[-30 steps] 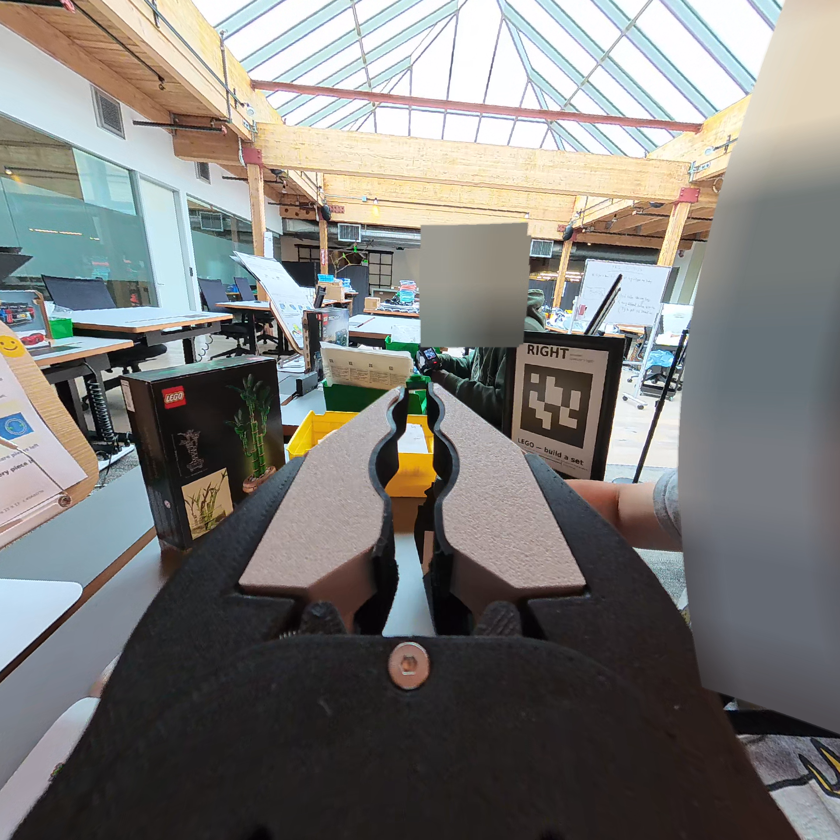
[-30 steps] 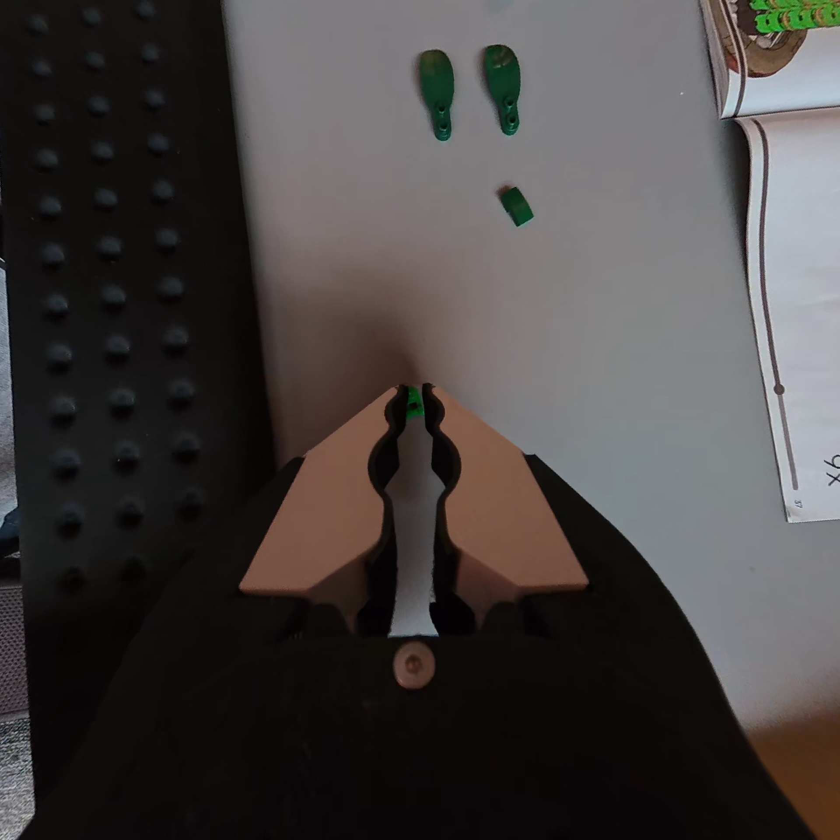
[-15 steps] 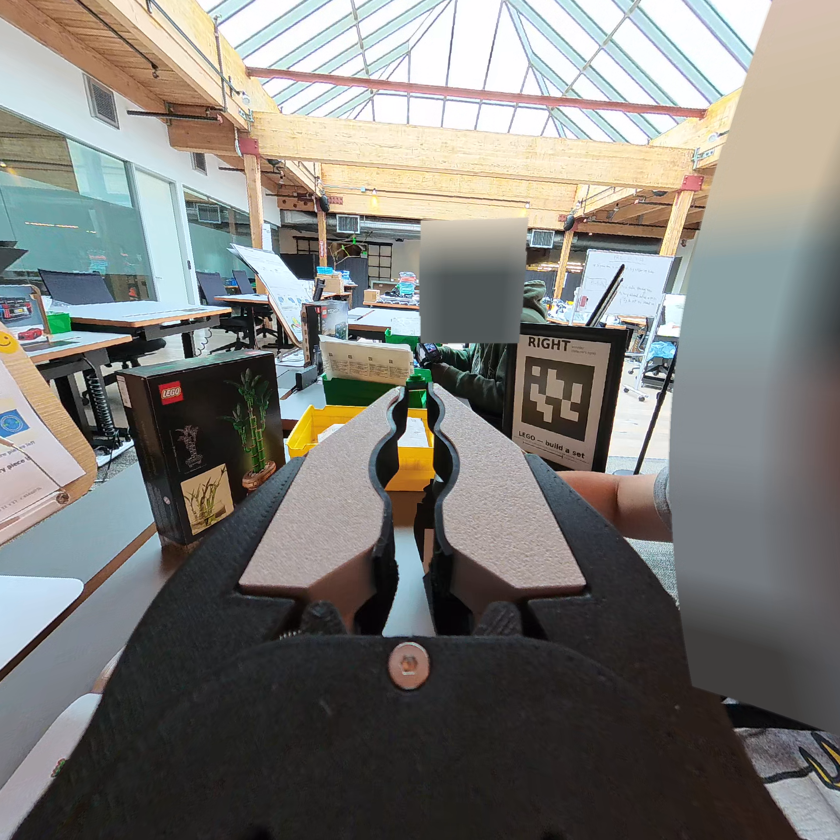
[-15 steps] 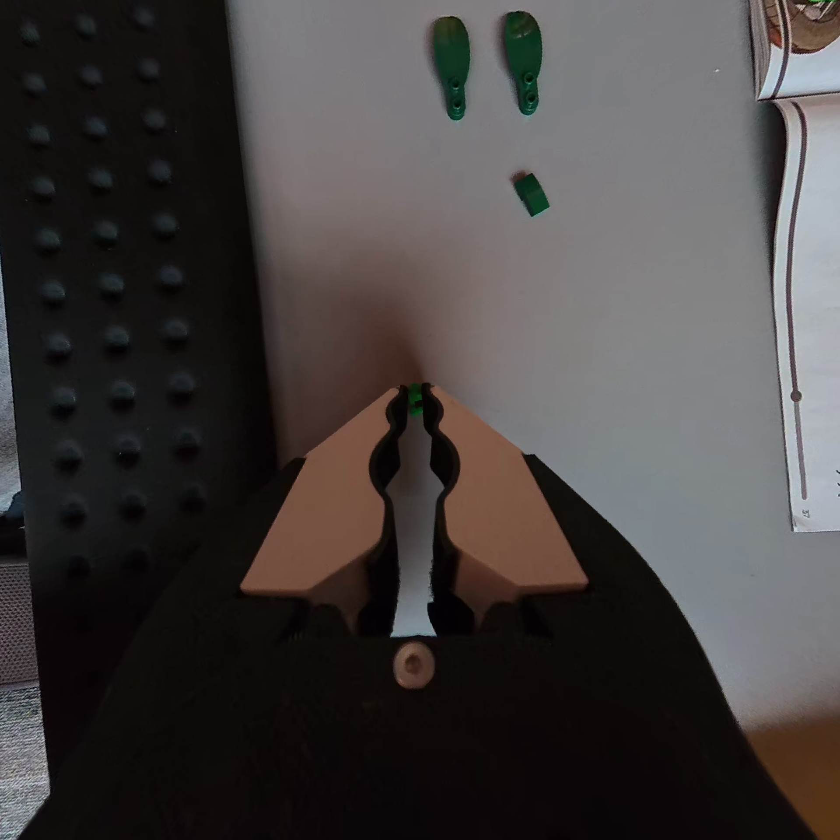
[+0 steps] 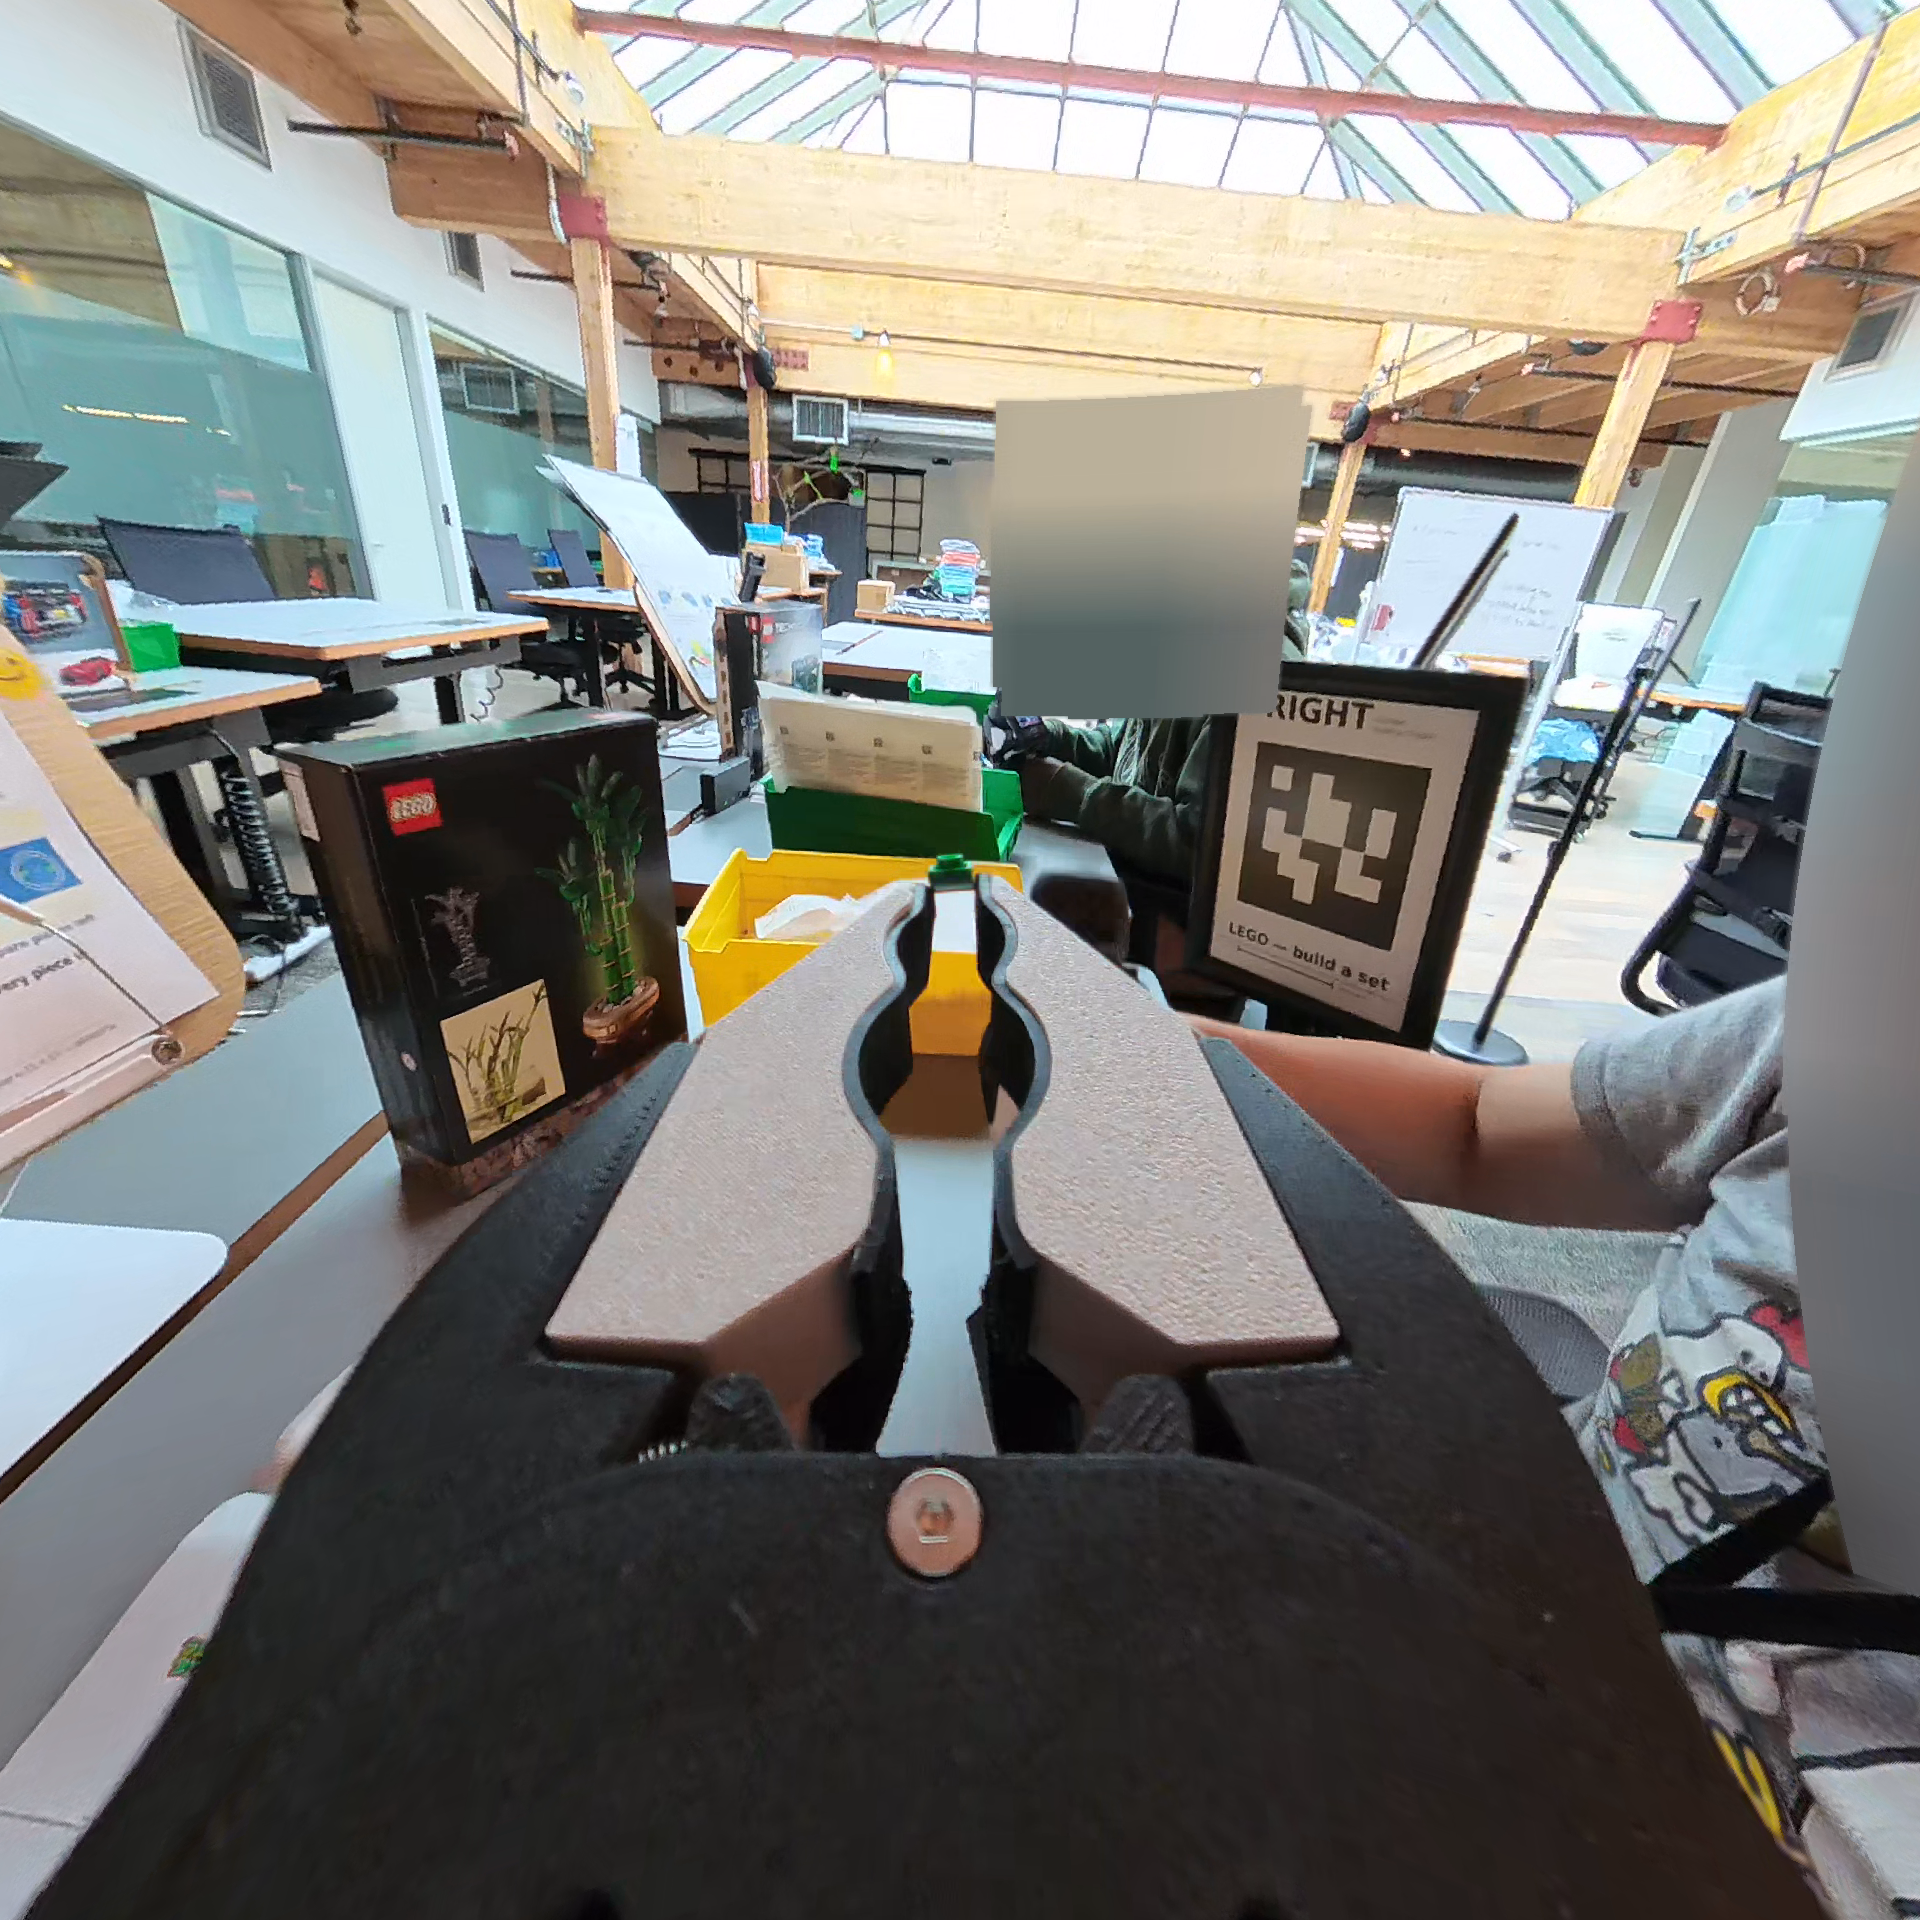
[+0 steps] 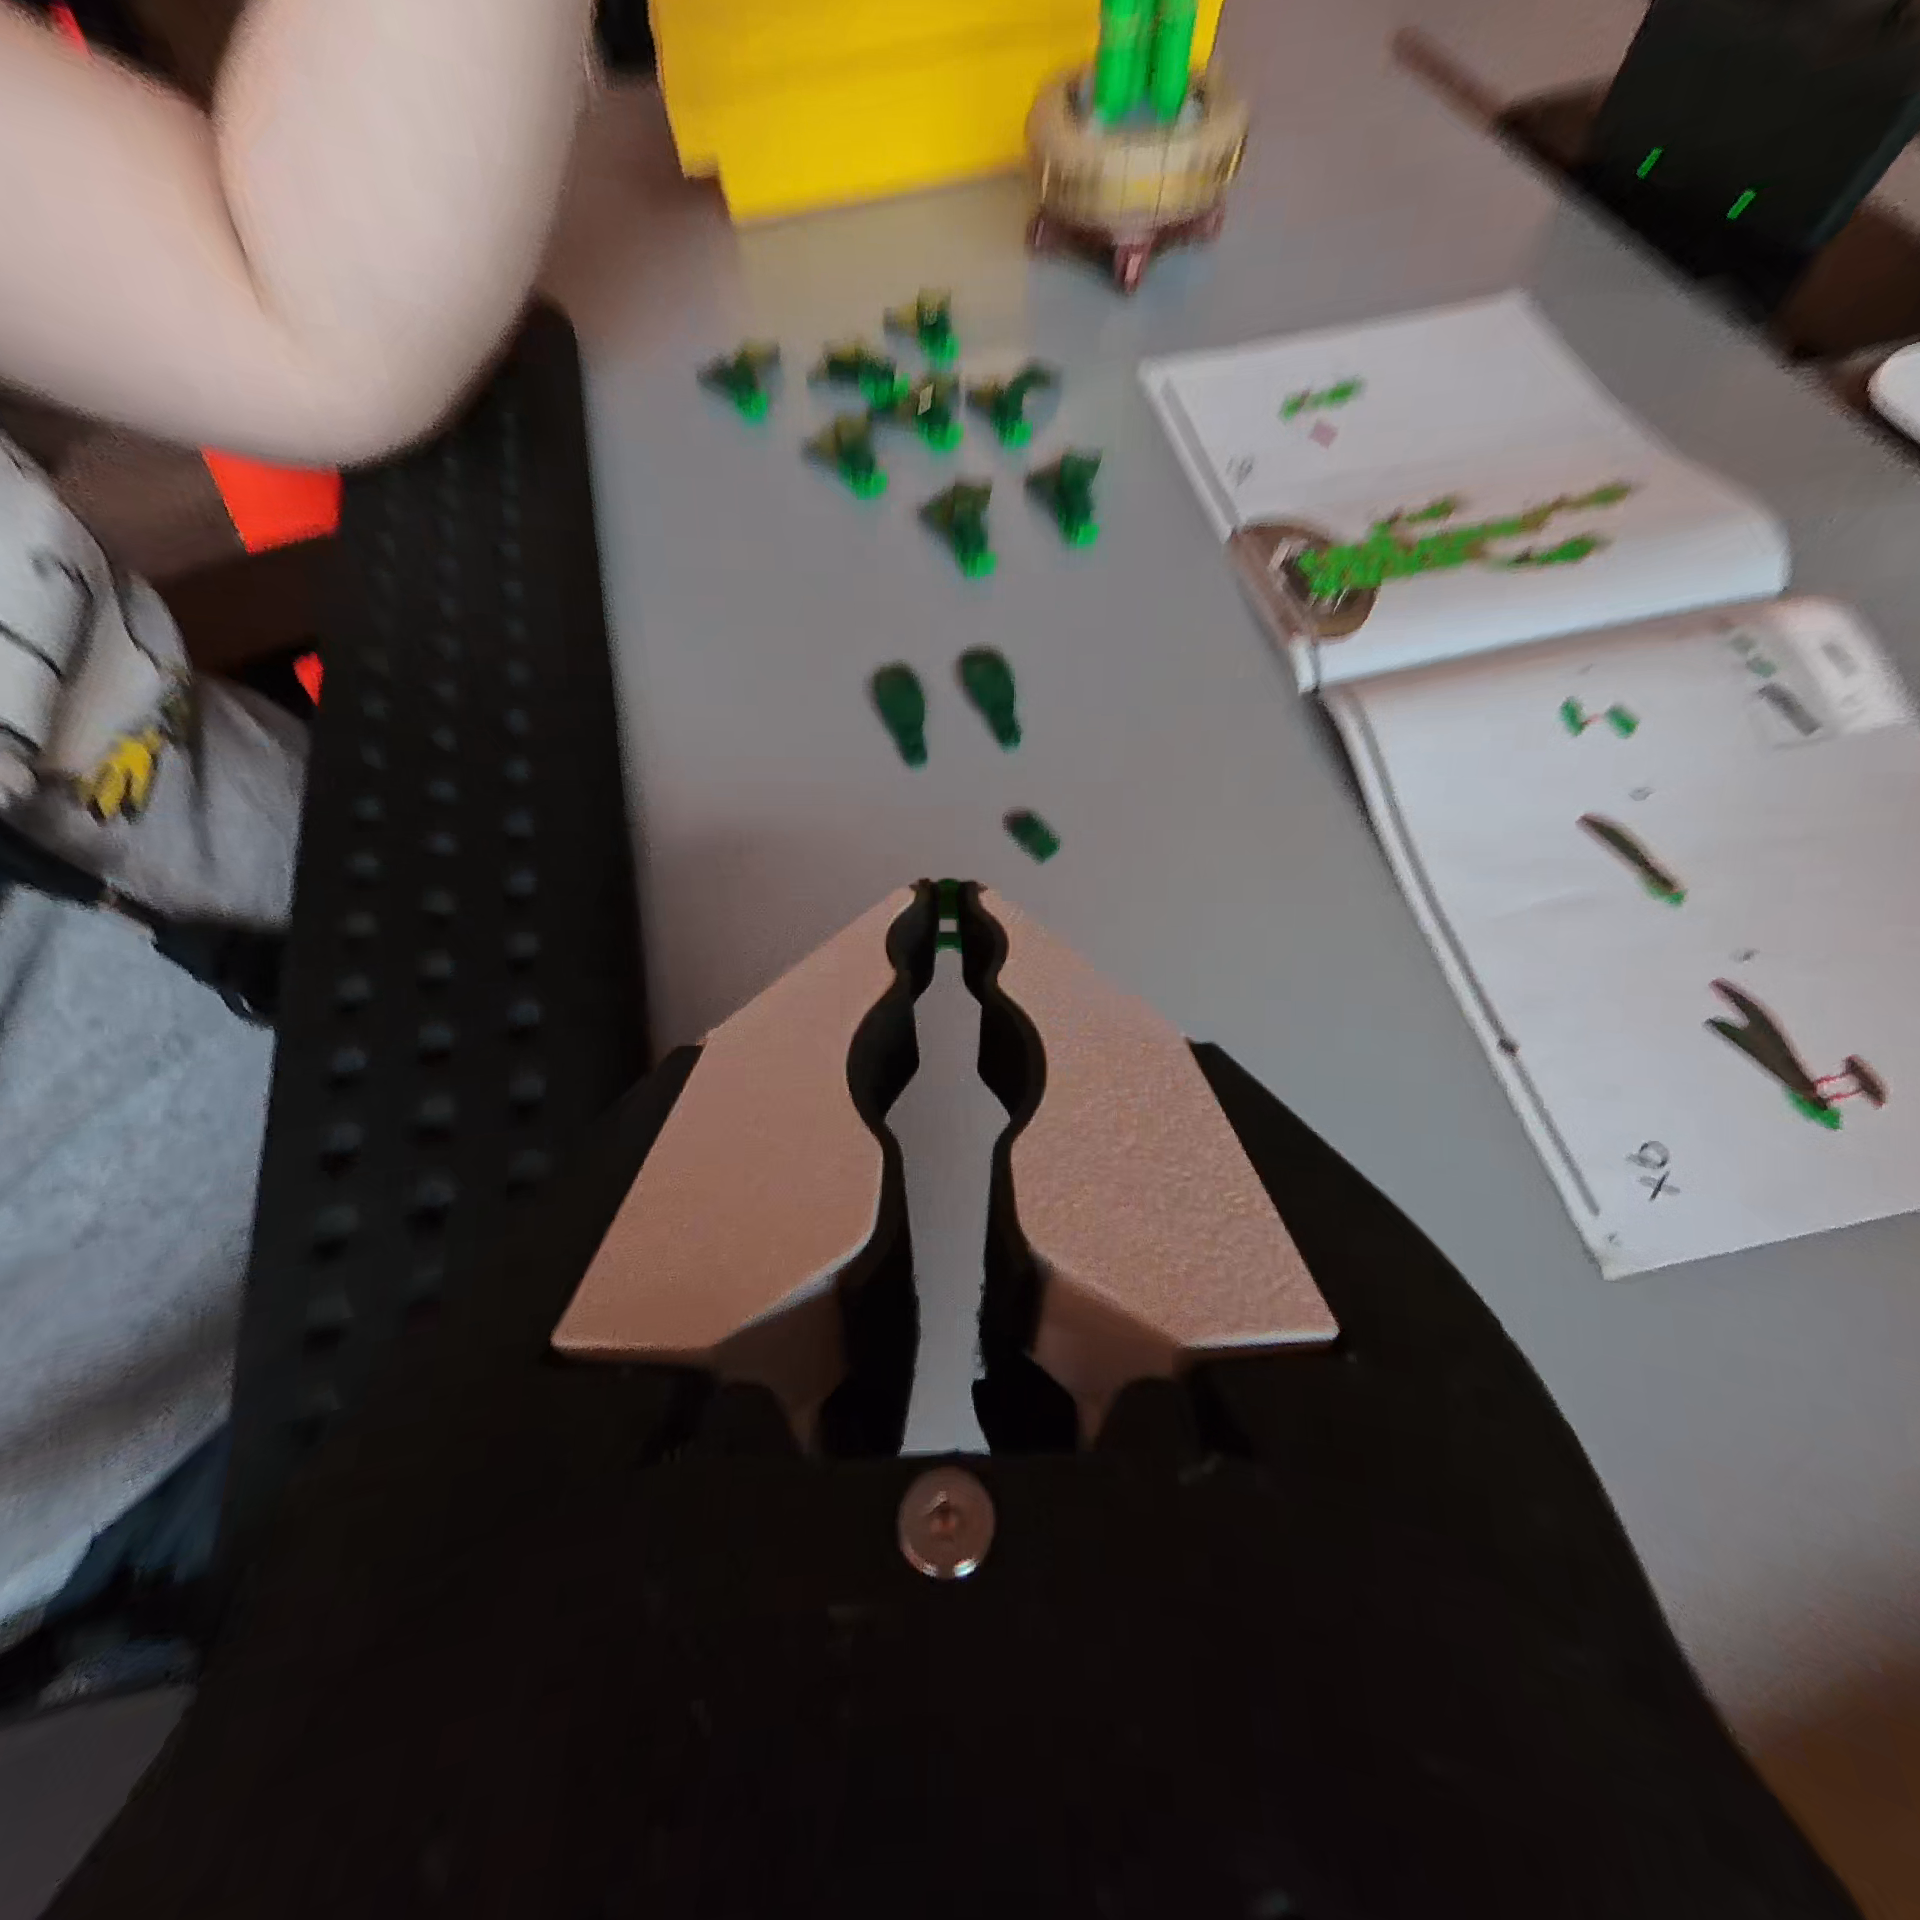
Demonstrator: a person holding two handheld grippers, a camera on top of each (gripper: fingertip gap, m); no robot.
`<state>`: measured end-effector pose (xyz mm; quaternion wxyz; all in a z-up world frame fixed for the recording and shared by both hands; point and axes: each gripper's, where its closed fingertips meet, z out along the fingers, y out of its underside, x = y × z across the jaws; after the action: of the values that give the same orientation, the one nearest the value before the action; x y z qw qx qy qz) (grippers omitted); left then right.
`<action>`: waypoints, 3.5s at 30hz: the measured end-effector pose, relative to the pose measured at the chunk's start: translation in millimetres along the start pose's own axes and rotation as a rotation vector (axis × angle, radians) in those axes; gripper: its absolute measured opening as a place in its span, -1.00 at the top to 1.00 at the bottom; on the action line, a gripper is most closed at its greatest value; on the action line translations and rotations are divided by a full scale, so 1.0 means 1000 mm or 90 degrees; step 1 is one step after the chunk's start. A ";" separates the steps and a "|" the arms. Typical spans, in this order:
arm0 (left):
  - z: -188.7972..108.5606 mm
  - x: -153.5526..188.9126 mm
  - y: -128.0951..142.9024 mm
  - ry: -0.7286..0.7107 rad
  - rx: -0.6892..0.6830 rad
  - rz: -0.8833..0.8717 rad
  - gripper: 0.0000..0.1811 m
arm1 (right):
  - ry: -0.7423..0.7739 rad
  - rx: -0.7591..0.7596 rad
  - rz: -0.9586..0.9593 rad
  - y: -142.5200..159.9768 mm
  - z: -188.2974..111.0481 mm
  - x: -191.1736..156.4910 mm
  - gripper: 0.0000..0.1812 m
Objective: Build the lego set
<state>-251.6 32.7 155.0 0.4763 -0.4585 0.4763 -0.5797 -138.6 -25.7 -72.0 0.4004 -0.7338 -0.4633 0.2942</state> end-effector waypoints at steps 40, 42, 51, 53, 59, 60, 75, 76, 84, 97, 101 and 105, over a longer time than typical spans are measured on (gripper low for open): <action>0.010 0.002 0.019 0.015 -0.052 0.013 0.95 | 0.135 -0.461 0.098 0.081 0.006 0.040 0.97; 0.008 0.002 0.017 0.014 -0.050 0.015 0.95 | 0.140 -0.476 0.101 0.087 0.006 0.042 0.97; 0.004 0.001 0.013 0.011 -0.039 0.015 0.95 | 0.138 -0.461 0.129 0.089 0.009 0.044 0.96; 0.003 0.001 0.012 0.011 -0.039 0.016 0.95 | 0.136 -0.463 0.125 0.089 0.010 0.043 0.93; 0.001 0.001 0.009 0.009 -0.032 0.018 0.95 | 0.138 -0.446 0.119 0.080 0.006 0.044 0.91; 0.000 0.002 0.009 0.009 -0.031 0.018 0.95 | 0.134 -0.449 0.117 0.081 0.006 0.044 0.91; 0.001 0.002 0.010 0.011 -0.035 0.019 0.95 | 0.133 -0.462 0.114 0.092 0.010 0.043 0.92; 0.002 0.002 0.010 0.011 -0.036 0.019 0.94 | 0.133 -0.461 0.115 0.092 0.010 0.043 0.92; 0.003 0.003 0.011 0.011 -0.039 0.019 0.94 | 0.133 -0.456 0.116 0.093 0.009 0.043 0.91; 0.004 0.003 0.012 0.014 -0.043 0.018 0.95 | 0.130 -0.454 0.115 0.095 0.008 0.042 0.93; 0.004 0.003 0.012 0.014 -0.044 0.017 0.95 | 0.131 -0.454 0.111 0.095 0.008 0.042 0.94; 0.005 0.004 0.012 0.014 -0.045 0.019 0.94 | 0.130 -0.454 0.108 0.094 0.008 0.041 0.94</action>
<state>-246.0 27.1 143.6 0.4629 -0.4615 0.5088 -0.5603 -86.4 -8.9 -159.5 0.1382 -0.8884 -0.4318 0.0715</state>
